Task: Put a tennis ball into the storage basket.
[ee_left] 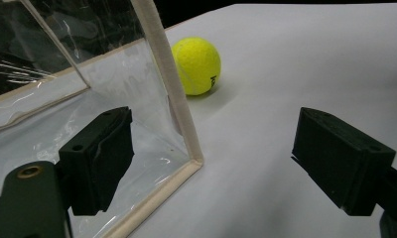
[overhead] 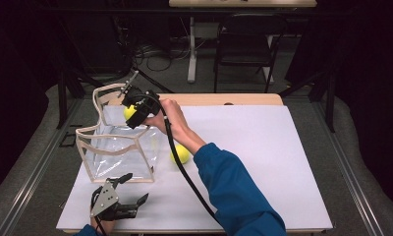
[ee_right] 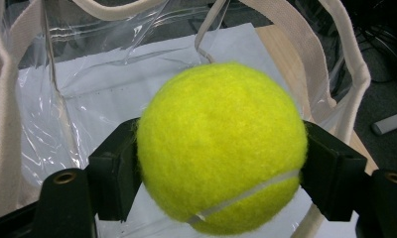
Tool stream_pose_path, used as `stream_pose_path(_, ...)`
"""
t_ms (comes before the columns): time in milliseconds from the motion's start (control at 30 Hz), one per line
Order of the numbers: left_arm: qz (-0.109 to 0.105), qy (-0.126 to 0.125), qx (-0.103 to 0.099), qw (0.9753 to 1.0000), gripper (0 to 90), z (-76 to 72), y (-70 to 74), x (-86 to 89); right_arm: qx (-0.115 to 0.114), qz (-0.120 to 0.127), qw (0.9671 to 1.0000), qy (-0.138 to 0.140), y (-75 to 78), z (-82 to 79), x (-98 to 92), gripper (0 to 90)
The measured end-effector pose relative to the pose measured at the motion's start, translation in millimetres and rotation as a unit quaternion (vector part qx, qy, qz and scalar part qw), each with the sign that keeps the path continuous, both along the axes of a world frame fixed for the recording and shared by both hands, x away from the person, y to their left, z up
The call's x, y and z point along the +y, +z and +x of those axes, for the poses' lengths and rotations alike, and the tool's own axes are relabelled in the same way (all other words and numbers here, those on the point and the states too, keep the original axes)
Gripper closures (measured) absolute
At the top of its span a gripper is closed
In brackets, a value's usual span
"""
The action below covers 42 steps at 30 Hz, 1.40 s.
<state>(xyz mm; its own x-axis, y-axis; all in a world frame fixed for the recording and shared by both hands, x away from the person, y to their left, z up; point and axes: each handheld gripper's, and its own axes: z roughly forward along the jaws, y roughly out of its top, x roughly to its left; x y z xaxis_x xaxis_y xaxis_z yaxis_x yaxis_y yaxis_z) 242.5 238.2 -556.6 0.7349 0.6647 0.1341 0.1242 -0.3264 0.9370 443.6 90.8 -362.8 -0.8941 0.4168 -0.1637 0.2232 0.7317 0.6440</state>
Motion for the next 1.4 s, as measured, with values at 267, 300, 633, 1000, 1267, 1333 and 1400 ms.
stream_pose_path(267, 0.0, 0.0, 0.0, 1.0, 16.0, 0.0, 0.0, 0.0, 0.007, -0.007, 1.0, 0.001, -3.3, 0.2, 3.8, 25.3)
stream_pose_path(300, 0.0, -0.001, 0.0, 1.0, 16.0, -0.1, 0.0, 0.0, 0.006, -0.008, 1.0, 0.001, -3.9, 0.3, 4.1, 25.3)
stream_pose_path(633, 0.001, -0.001, 0.0, 1.0, 16.1, 0.1, -0.1, 0.1, 0.01, 0.008, 0.9999, 0.002, -2.9, -0.8, 0.4, 14.0)
stream_pose_path(1000, 0.002, -0.002, 0.0, 1.0, 16.1, 0.3, -0.2, -0.4, 0.003, 0.064, 0.9979, 0.003, 12.3, -11.2, -33.0, 5.4)
stream_pose_path(1267, 0.003, -0.002, 0.0, 1.0, 16.1, 0.4, -0.4, -0.6, 0.002, 0.073, 0.9973, 0.001, 14.8, -16.3, -60.0, 2.9)
stream_pose_path(1333, 0.004, -0.001, 0.0, 1.0, 16.1, 0.5, -0.4, -0.5, 0.003, 0.072, 0.9974, 0.0, 14.6, -17.2, -65.1, 2.3)
stream_pose_path(1400, 0.004, -0.002, 0.0, 1.0, 16.0, 0.5, -0.3, -0.4, 0.003, 0.073, 0.9973, -0.001, 14.8, -17.9, -68.3, 2.1)
